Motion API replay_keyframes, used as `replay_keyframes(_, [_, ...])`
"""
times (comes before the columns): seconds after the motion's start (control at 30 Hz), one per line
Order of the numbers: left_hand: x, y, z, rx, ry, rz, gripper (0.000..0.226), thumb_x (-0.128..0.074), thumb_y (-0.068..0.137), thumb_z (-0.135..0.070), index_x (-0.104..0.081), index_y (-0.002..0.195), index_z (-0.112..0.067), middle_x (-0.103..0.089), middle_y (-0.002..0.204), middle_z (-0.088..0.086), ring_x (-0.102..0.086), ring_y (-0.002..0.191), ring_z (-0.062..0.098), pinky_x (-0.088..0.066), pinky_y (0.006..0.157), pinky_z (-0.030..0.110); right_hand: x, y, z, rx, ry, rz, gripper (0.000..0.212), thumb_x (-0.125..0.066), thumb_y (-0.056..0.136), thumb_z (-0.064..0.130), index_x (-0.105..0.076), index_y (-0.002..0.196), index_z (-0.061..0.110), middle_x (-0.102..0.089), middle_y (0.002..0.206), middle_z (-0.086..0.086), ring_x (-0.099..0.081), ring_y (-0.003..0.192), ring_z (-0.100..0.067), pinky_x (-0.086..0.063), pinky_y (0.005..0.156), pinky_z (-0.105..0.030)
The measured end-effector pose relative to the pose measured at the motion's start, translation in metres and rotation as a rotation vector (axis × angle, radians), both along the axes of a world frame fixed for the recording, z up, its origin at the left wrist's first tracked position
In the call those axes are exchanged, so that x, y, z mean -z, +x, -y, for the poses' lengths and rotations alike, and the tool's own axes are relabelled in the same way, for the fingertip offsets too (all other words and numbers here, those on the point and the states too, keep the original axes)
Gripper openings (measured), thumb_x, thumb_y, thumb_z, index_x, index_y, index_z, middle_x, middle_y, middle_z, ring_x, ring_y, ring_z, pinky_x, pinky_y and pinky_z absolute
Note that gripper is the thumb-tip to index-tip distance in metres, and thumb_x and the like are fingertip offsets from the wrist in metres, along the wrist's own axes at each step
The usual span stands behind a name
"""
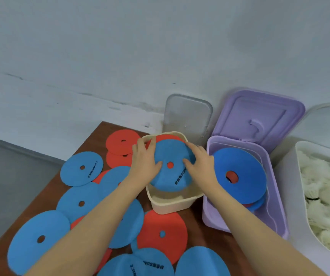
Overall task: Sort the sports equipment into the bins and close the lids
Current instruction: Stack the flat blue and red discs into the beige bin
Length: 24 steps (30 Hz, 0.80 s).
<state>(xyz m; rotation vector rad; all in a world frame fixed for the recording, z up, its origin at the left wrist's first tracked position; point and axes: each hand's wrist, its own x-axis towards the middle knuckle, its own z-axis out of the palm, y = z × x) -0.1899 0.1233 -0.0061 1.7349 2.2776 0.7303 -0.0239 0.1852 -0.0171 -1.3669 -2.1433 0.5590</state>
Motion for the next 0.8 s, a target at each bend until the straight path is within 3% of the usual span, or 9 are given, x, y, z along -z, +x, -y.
replay_keyframes(0.1, [0.017,-0.011,-0.011,0.080,-0.154,-0.111,0.076,-0.059,0.086,-0.036,-0.018,0.147,-0.016,-0.020,0.144,0.010,-0.026,0.120,0.032,-0.028,0.101,0.038,0.017,-0.003,0.000,0.085,-0.025,0.172,0.048,-0.057,0.086,0.021,-0.047,0.133,0.025,-0.052,0.115,-0.003,-0.046,0.107,-0.025,-0.028,0.086,-0.036])
replay_keyframes(0.17, [0.031,-0.014,-0.011,0.033,-0.200,-0.182,0.074,-0.053,0.089,-0.040,-0.013,0.147,-0.016,-0.006,0.152,0.013,-0.017,0.131,0.037,-0.022,0.105,0.044,0.029,-0.001,0.000,0.135,0.007,0.242,0.043,-0.058,0.085,0.023,-0.053,0.127,0.024,-0.049,0.117,-0.003,-0.042,0.109,-0.028,-0.028,0.086,-0.037])
replay_keyframes(0.23, [0.042,-0.014,-0.009,-0.064,-0.224,-0.095,0.077,-0.048,0.091,-0.042,-0.005,0.148,-0.013,0.006,0.154,0.014,-0.006,0.139,0.038,-0.014,0.111,0.047,0.033,-0.002,-0.004,0.138,0.010,0.270,0.047,-0.057,0.087,0.025,-0.048,0.133,0.024,-0.044,0.132,-0.003,-0.038,0.119,-0.029,-0.027,0.093,-0.039])
replay_keyframes(0.33, [0.055,-0.020,-0.008,-0.036,-0.233,0.026,0.079,-0.044,0.093,-0.044,0.002,0.149,-0.011,0.012,0.155,0.015,-0.006,0.141,0.034,-0.012,0.112,0.045,0.033,-0.007,-0.011,0.065,-0.058,0.329,0.057,-0.048,0.093,0.033,-0.026,0.146,0.029,-0.027,0.152,0.000,-0.027,0.136,-0.021,-0.019,0.107,-0.040])
replay_keyframes(0.6, [0.055,-0.034,-0.042,0.187,-0.224,-0.040,0.075,-0.044,0.090,-0.048,-0.004,0.149,-0.025,0.006,0.157,0.006,-0.013,0.140,0.029,-0.015,0.110,0.045,0.035,-0.003,0.011,0.295,-0.170,0.303,0.055,-0.047,0.093,0.034,-0.027,0.144,0.029,-0.020,0.154,0.001,-0.022,0.138,-0.015,-0.011,0.106,-0.043])
replay_keyframes(0.8, [0.052,-0.034,-0.066,0.338,-0.219,-0.190,0.070,-0.040,0.091,-0.048,-0.009,0.149,-0.025,-0.001,0.157,0.005,-0.016,0.139,0.030,-0.019,0.110,0.045,0.038,0.004,0.031,0.417,-0.192,0.275,0.057,-0.047,0.093,0.034,-0.025,0.145,0.032,-0.018,0.155,0.001,-0.019,0.138,-0.018,-0.011,0.107,-0.047])
